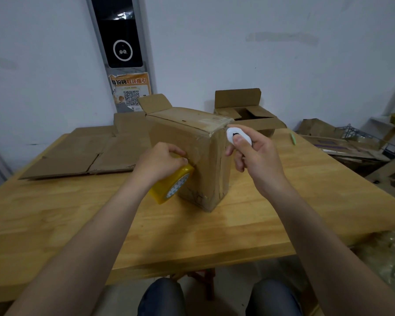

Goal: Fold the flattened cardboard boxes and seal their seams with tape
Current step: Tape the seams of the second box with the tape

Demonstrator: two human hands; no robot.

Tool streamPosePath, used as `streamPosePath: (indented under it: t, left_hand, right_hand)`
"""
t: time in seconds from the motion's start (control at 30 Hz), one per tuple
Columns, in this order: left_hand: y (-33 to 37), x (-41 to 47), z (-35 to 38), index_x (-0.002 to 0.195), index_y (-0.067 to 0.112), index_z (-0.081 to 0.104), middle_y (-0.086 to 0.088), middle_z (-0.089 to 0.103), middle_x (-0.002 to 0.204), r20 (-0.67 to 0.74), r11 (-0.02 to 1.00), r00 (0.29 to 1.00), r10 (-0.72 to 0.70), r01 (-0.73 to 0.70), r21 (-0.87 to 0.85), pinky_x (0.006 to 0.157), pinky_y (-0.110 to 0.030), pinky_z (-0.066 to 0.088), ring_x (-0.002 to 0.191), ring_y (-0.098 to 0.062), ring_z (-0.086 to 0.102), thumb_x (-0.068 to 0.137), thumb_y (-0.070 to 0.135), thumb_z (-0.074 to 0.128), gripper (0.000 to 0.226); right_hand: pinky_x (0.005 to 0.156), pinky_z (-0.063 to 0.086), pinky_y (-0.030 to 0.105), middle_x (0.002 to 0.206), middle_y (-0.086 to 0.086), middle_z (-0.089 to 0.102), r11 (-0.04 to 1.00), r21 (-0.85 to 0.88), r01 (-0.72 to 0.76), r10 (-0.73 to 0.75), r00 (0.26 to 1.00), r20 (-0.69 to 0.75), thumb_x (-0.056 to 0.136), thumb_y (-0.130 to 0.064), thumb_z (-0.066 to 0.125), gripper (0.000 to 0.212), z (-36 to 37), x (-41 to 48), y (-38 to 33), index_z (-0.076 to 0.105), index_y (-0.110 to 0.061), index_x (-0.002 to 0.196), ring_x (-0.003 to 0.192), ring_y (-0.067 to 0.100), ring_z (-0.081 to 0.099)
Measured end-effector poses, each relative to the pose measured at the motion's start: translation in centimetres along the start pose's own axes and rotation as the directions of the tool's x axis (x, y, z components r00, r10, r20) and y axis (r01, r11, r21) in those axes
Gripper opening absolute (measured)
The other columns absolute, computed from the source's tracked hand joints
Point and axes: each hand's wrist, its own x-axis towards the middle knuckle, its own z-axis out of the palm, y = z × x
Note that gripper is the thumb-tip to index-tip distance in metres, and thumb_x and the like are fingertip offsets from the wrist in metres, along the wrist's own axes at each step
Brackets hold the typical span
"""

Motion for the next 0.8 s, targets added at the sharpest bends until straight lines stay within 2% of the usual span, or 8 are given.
streamPosePath:
  t: [0.13, 0.23, 0.33, 0.43, 0.53, 0.67, 0.8]
  left_hand:
    - [0.3, -0.2, 0.0, 0.119, 0.042, 0.071, 0.002, 0.058, 0.142, 0.028, 1.0, 1.0, -0.011, 0.012, -0.015, 0.099, -0.039, 0.051, 0.127, -0.027, 0.054, 0.093, 0.042, 0.068, 0.026]
    - [0.3, -0.2, -0.1, 0.117, 0.043, 0.071, 0.003, 0.059, 0.139, 0.053, 0.999, 0.998, -0.021, 0.023, -0.048, 0.098, -0.039, 0.051, 0.12, -0.025, 0.056, 0.092, 0.042, 0.067, 0.025]
    - [0.2, -0.1, -0.1, 0.111, 0.043, 0.073, 0.005, 0.061, 0.132, 0.085, 0.995, 0.996, -0.018, 0.027, -0.101, 0.101, -0.041, 0.051, 0.117, -0.023, 0.056, 0.092, 0.04, 0.067, 0.02]
    - [0.1, -0.1, -0.2, 0.106, 0.041, 0.075, 0.006, 0.062, 0.123, 0.096, 0.993, 0.995, 0.002, 0.009, -0.121, 0.094, -0.035, 0.05, 0.11, -0.019, 0.055, 0.095, 0.036, 0.065, 0.015]
    - [0.1, 0.0, -0.1, 0.103, 0.04, 0.075, 0.007, 0.061, 0.114, 0.101, 0.991, 0.995, 0.008, 0.005, -0.131, 0.088, -0.033, 0.047, 0.104, -0.017, 0.054, 0.097, 0.034, 0.063, 0.015]
    - [0.0, 0.0, -0.2, 0.105, 0.035, 0.077, 0.009, 0.065, 0.108, 0.102, 0.979, 0.995, -0.004, 0.024, -0.2, 0.094, -0.037, 0.051, 0.097, -0.013, 0.057, 0.095, 0.039, 0.066, 0.015]
    - [-0.1, 0.0, -0.2, 0.087, 0.038, 0.071, 0.018, 0.059, 0.095, 0.116, 0.976, 0.993, 0.007, 0.018, -0.215, 0.093, -0.037, 0.051, 0.092, -0.007, 0.055, 0.094, 0.039, 0.068, 0.008]
  right_hand:
    - [0.056, 0.043, 0.018, 0.07, -0.016, 0.062, 0.972, -0.212, 0.099, -0.122, 0.988, -0.096, 0.1, -0.019, 0.061, 0.018, 0.0, 0.3, -0.4, 0.074, -0.021, 0.113, 0.062, 0.004, 0.055]
    - [0.062, 0.047, 0.011, 0.082, -0.023, 0.064, 0.897, -0.402, 0.182, -0.223, 0.973, -0.057, 0.099, -0.023, 0.064, 0.016, 0.6, 0.1, -0.9, 0.074, -0.023, 0.111, 0.078, 0.0, 0.062]
    - [0.069, 0.046, 0.018, 0.09, -0.02, 0.064, 0.754, -0.573, 0.321, -0.363, 0.931, 0.044, 0.098, -0.027, 0.067, 0.019, 1.9, 0.2, -0.9, 0.075, -0.023, 0.114, 0.087, 0.006, 0.057]
    - [0.078, 0.035, 0.022, 0.098, -0.015, 0.055, 0.56, -0.714, 0.419, -0.476, 0.869, 0.136, 0.094, -0.031, 0.07, 0.019, 3.4, 0.8, 0.1, 0.077, -0.025, 0.111, 0.1, 0.014, 0.043]
    - [0.087, 0.033, 0.016, 0.112, -0.01, 0.051, 0.525, -0.747, 0.408, -0.449, 0.878, 0.164, 0.091, -0.033, 0.073, 0.017, 4.6, 1.3, 1.6, 0.079, -0.026, 0.105, 0.112, 0.015, 0.04]
    - [0.091, 0.032, 0.007, 0.124, -0.008, 0.055, 0.525, -0.759, 0.385, -0.434, 0.888, 0.15, 0.09, -0.028, 0.075, 0.014, 5.1, 1.5, 3.0, 0.08, -0.021, 0.1, 0.122, 0.015, 0.04]
    - [0.089, 0.034, 0.008, 0.124, -0.005, 0.056, 0.477, -0.794, 0.377, -0.462, 0.876, 0.138, 0.088, -0.027, 0.077, 0.012, 5.4, 1.6, 3.3, 0.081, -0.02, 0.097, 0.121, 0.018, 0.041]
